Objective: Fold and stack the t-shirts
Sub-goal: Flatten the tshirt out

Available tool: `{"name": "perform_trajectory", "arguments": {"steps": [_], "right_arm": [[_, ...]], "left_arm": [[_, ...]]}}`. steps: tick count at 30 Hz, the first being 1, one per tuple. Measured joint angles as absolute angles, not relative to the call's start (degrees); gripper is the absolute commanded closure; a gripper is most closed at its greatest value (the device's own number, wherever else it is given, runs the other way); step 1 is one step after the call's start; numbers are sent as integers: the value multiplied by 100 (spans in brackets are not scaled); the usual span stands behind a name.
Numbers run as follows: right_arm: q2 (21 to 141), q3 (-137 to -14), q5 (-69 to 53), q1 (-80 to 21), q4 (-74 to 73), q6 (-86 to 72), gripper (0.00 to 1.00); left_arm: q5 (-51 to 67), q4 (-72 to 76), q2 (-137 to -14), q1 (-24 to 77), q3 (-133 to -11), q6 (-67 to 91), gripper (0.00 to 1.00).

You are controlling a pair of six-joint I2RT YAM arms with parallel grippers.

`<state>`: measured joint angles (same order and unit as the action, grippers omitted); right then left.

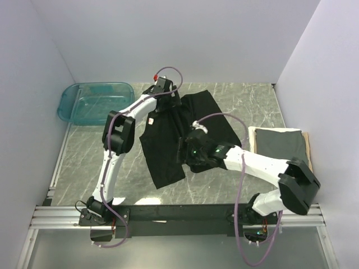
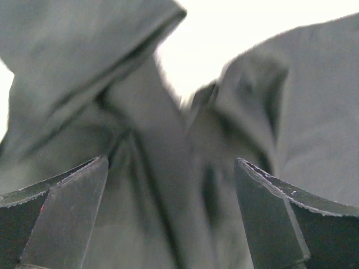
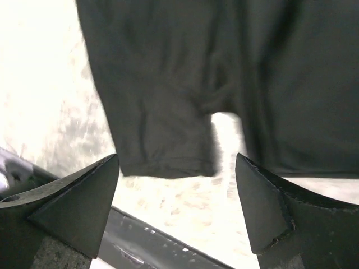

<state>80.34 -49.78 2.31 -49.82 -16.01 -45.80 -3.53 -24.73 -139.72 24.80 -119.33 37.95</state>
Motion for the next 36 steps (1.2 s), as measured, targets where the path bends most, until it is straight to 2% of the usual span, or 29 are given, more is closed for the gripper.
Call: {"name": "perform_trajectory", "arguments": {"steps": [3, 5, 9, 13, 17, 21, 27, 36], "right_arm": [[7548, -4838, 399, -4431, -1855, -4525, 9], [7201, -4630, 464, -3846, -1870, -4462, 5], [6912, -4305, 871, -2718, -2001, -4233, 1], [7415, -4285, 982, -2014, -2056, -3990, 1], [8250, -4318, 930, -1608, -2058, -3857, 1], [8560, -4403, 666, -1562, -1922, -3767, 1], [8322, -4075, 495, -1695, -1542, -3791, 1], [7690, -3660, 515, -3120, -1798, -4418, 1]], "left_arm": [[-434, -2471, -13192, 2536, -10995, 3710, 1], [-523, -2482, -12558, 2635, -10377, 3708, 1], [-757, -2211, -10962, 3089, -8952, 3846, 1], [-703, -1907, -9802, 3656, -7596, 4174, 1], [-604, -1796, -9529, 3933, -6556, 4569, 1], [-585, -1833, -9533, 3927, -5749, 4807, 1], [-602, -1734, -9677, 3913, -5607, 5030, 1], [-1247, -1918, -10005, 3555, -6007, 5284, 0]]}}
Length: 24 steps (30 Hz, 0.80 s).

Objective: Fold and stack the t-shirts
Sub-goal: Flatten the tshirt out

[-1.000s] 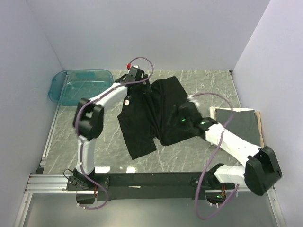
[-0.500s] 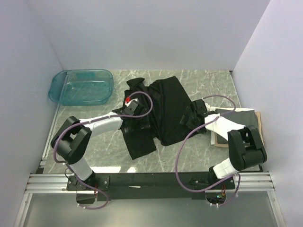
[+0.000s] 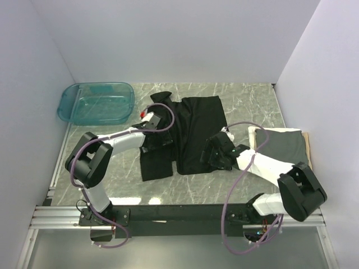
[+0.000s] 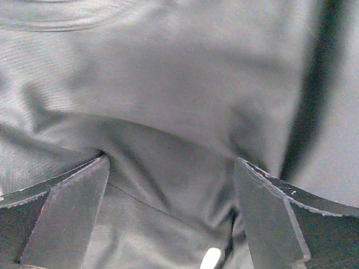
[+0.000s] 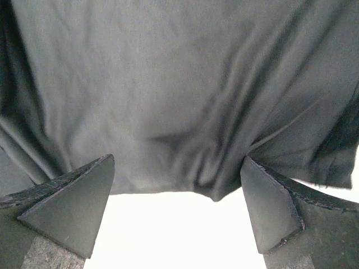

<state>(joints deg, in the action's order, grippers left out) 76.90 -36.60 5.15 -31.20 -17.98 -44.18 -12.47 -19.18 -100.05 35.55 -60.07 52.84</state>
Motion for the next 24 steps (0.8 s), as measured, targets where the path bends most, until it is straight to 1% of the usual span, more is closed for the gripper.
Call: {"name": "perform_trajectory", "arguments": {"steps": [3, 6, 10, 12, 16, 20, 24], "right_arm": [[7384, -3669, 637, -3387, -2143, -4622, 1], [6855, -3710, 913, -3426, -2443, -4740, 1], [6080, -3846, 1500, -3426, -2816, -4860, 0], [5723, -3859, 1800, -3424, -2991, -4901, 0], [5181, -3844, 2141, -3389, -3253, -4958, 0], [4856, -3706, 2206, -3328, -3330, -4965, 0], [4858, -3586, 2215, -3304, -3470, -4963, 0]], "left_arm": [[-1542, -2121, -10020, 3295, -6040, 5308, 1], [-1706, -2279, -10009, 3098, -6051, 5275, 1], [-1758, -2451, -9841, 3216, -5986, 5172, 1], [-1706, -2488, -9522, 3465, -5841, 5162, 1], [-1625, -2596, -8449, 3931, -5452, 5253, 1], [-1754, -2812, -7441, 3929, -4853, 5653, 1], [-1903, -3444, -6825, 3909, -4093, 6300, 1]]}}
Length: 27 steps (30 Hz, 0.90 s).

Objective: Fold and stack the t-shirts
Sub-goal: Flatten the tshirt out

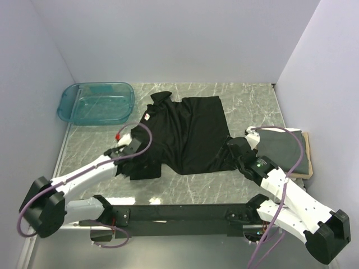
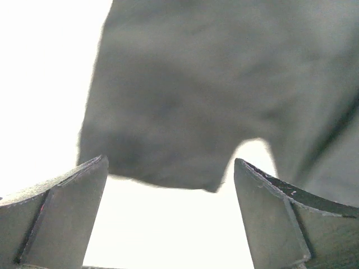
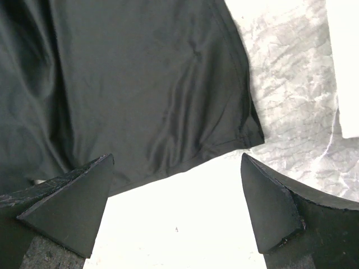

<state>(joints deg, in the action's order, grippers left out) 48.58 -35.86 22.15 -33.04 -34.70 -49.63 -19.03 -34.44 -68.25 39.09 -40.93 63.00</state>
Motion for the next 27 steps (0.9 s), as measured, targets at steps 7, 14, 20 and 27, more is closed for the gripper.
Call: {"name": "perform_trajectory", "arguments": {"steps": [7, 14, 20, 27], "right_arm": [[4978, -3557, 2193, -3280, -3509, -4917, 0], [5022, -3555, 2071, -3271, -3404, -4856, 0], [5039, -3555, 2012, -3258, -3387, -4849, 0], [5137, -3555, 2014, -3218, -3391, -4849, 0]], "left_arm": [[-1918, -4136, -5843, 3909, -2886, 7317, 1], [-2045, -4042, -5800, 3734, -2773, 7594, 18], [-2034, -3861, -6202, 3323, -2886, 7402, 34], [-1796, -3498, -6510, 3258, -2989, 6908, 46]]}}
